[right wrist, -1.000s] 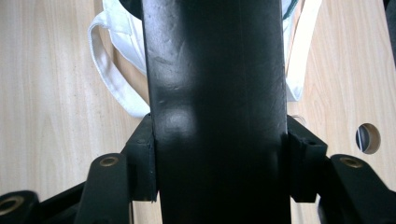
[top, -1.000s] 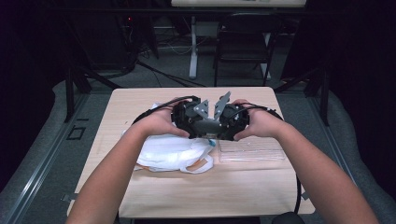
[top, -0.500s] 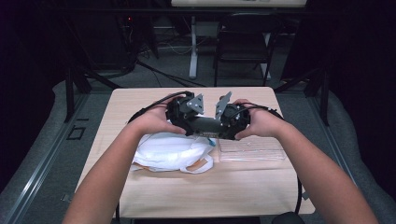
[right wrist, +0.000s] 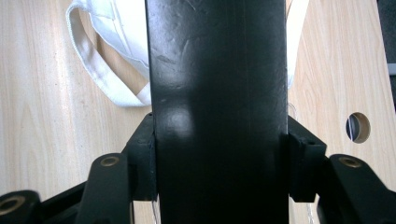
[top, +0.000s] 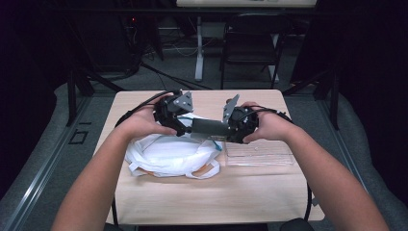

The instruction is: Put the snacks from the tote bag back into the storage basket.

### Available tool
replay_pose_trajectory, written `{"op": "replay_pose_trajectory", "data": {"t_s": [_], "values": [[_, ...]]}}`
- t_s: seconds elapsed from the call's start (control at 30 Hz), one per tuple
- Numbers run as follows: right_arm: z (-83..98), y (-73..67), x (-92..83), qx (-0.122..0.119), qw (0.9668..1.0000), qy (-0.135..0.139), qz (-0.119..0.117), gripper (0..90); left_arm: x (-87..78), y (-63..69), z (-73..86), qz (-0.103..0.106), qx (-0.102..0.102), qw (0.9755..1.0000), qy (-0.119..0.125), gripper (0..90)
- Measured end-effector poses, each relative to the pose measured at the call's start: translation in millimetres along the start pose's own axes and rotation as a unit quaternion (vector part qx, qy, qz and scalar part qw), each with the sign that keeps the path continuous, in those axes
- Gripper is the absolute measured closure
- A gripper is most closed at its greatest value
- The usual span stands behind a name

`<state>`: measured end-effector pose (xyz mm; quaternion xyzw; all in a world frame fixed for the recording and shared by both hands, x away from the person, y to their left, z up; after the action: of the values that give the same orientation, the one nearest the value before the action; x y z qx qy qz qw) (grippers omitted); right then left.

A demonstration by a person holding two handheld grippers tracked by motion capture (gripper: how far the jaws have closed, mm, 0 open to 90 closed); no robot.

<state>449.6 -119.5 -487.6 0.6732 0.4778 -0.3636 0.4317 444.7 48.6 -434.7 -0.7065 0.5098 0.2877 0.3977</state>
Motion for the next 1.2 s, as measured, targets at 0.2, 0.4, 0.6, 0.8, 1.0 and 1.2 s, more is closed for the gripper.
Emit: {"op": "replay_pose_trajectory", "data": {"t_s": [0.2, 0.4, 0.6, 0.8, 1.0, 1.2], "values": [[0.8, 0.8, 0.6, 0.002, 1.0000, 0.001, -0.001, 41.6, -5.2, -4.8, 20.6, -0.004, -0.019, 0.9998, -0.009, 33.4], [1.9, 2.4, 0.2, -0.001, 1.0000, -0.003, 0.000, 41.6, -6.9, -6.5, 37.2, -0.004, -0.034, 0.9993, -0.018, 33.4], [2.5, 2.8, -0.2, 0.001, 1.0000, -0.001, 0.000, 41.6, -5.0, -7.9, 50.9, -0.019, -0.060, 0.9979, -0.018, 35.7], [5.6, 4.8, -2.1, 0.000, 1.0000, -0.005, 0.003, 41.7, -0.8, -8.2, 69.5, -0.039, -0.115, 0.9917, -0.043, 38.6], [11.0, 7.6, -5.3, 0.001, 0.9999, -0.008, 0.007, 41.7, 7.3, -7.9, 87.8, -0.054, -0.167, 0.9830, -0.056, 40.0], [18.4, 9.5, -8.3, 0.008, 0.9999, -0.007, 0.010, 41.7, 15.6, -4.8, 103.0, -0.070, -0.192, 0.9773, -0.057, 45.2]]}}
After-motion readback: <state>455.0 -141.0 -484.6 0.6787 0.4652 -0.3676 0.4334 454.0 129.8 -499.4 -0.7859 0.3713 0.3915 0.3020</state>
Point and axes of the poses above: each handheld gripper's, and its own axes: x roughly forward along the jaws, z roughly out of its underside, y roughly to its right, the point moved 9 cm from there along x, roughly forward along the jaws
